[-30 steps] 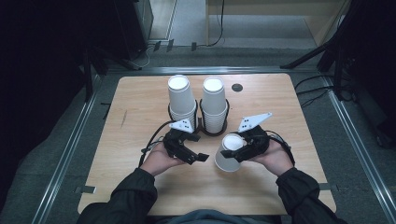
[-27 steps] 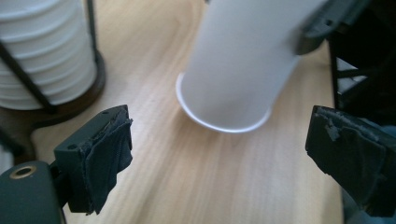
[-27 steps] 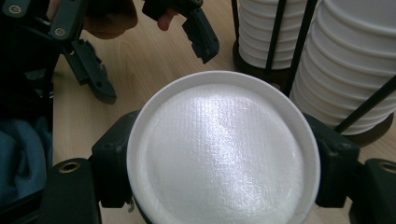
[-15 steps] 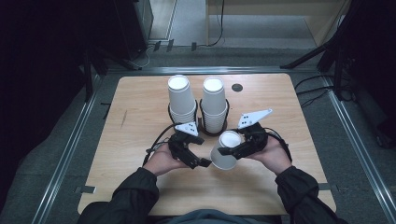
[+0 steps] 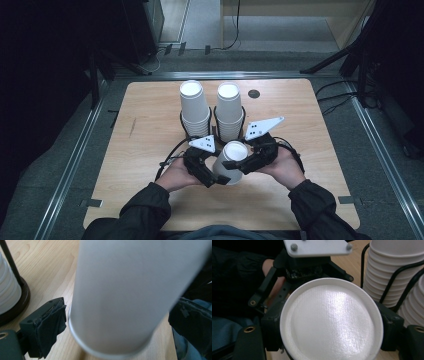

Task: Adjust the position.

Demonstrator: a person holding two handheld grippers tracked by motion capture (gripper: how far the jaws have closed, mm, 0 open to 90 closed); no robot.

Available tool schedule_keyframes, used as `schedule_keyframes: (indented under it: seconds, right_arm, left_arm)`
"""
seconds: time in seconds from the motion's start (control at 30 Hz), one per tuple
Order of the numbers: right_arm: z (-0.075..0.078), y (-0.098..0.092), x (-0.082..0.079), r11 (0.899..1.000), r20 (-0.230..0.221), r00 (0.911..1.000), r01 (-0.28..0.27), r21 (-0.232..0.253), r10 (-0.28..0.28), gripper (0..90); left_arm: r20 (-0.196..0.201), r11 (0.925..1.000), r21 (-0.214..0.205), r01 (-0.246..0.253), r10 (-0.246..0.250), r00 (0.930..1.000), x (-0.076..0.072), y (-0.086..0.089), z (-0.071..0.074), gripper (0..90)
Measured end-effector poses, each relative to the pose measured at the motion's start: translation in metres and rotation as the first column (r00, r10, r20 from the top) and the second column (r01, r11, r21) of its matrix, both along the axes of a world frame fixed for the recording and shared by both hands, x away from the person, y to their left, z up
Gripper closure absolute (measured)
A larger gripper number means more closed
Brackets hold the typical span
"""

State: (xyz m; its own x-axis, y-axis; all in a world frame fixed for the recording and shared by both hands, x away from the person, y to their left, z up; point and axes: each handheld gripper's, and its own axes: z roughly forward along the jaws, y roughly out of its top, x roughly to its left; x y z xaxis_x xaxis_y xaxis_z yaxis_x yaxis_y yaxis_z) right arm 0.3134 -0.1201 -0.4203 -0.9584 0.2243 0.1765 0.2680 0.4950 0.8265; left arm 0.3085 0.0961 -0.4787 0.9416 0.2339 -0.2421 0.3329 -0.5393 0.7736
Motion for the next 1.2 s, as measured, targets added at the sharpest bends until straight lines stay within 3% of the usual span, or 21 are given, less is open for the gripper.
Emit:
schedule_keyframes:
  seconds: [0.03,0.13,0.27,0.3,0.5,0.63,0.77,0.97,1.07,1.2]
  right_arm:
    - [0.001,0.002,0.0,1.0,-0.009,0.9999,-0.011,0.015,0.012,25.4]
    - [0.001,0.003,0.0,1.0,-0.009,0.9998,-0.017,0.026,0.017,25.4]
    - [0.003,0.004,-0.002,0.998,-0.012,0.9997,-0.018,0.057,0.019,25.5]
    - [0.005,0.003,-0.003,0.995,-0.022,0.9993,-0.028,0.095,0.03,25.5]
    - [0.007,-0.001,0.0,0.989,-0.032,0.9989,-0.031,0.147,0.036,25.5]
    - [0.006,-0.002,0.001,0.991,-0.052,0.9981,-0.026,0.128,0.033,25.3]
    - [0.006,0.0,0.0,0.994,-0.048,0.9984,-0.026,0.11,0.032,25.2]
    - [0.008,-0.002,-0.001,0.996,-0.022,0.9997,-0.009,0.094,0.012,17.2]
    - [0.007,-0.006,-0.001,0.997,-0.022,0.9998,-0.003,0.074,0.005,15.3]
    - [0.005,-0.009,0.0,0.999,-0.001,0.9999,0.017,0.029,-0.017,15.3]
  left_arm:
    - [-0.002,0.9998,0.018,-0.007,0.007,1.0,0.0,-0.001,-0.002,1.8]
    - [-0.007,0.9998,0.018,-0.007,0.007,1.0,-0.001,-0.002,-0.003,1.8]
    - [0.006,0.9997,-0.025,-0.004,0.005,1.0,-0.005,-0.002,-0.001,1.8]
    - [0.011,0.9988,-0.05,-0.001,0.002,0.9999,-0.006,-0.002,0.0,2.0]
    - [0.059,0.9971,-0.076,0.005,-0.001,0.9982,-0.008,0.002,0.004,10.4]
    - [0.066,0.9989,-0.039,0.025,-0.023,0.9976,-0.006,0.003,0.005,13.1]
    - [0.022,0.9977,-0.031,0.061,-0.06,0.9979,-0.003,0.004,0.006,15.6]
    - [-0.011,0.9981,0.004,0.062,-0.062,0.998,0.001,0.007,0.009,16.2]
    - [-0.038,0.9993,0.019,0.032,-0.031,0.9988,0.006,0.016,0.01,16.1]
    - [-0.017,0.9985,0.055,0.005,-0.004,0.9999,0.008,0.023,0.013,16.1]
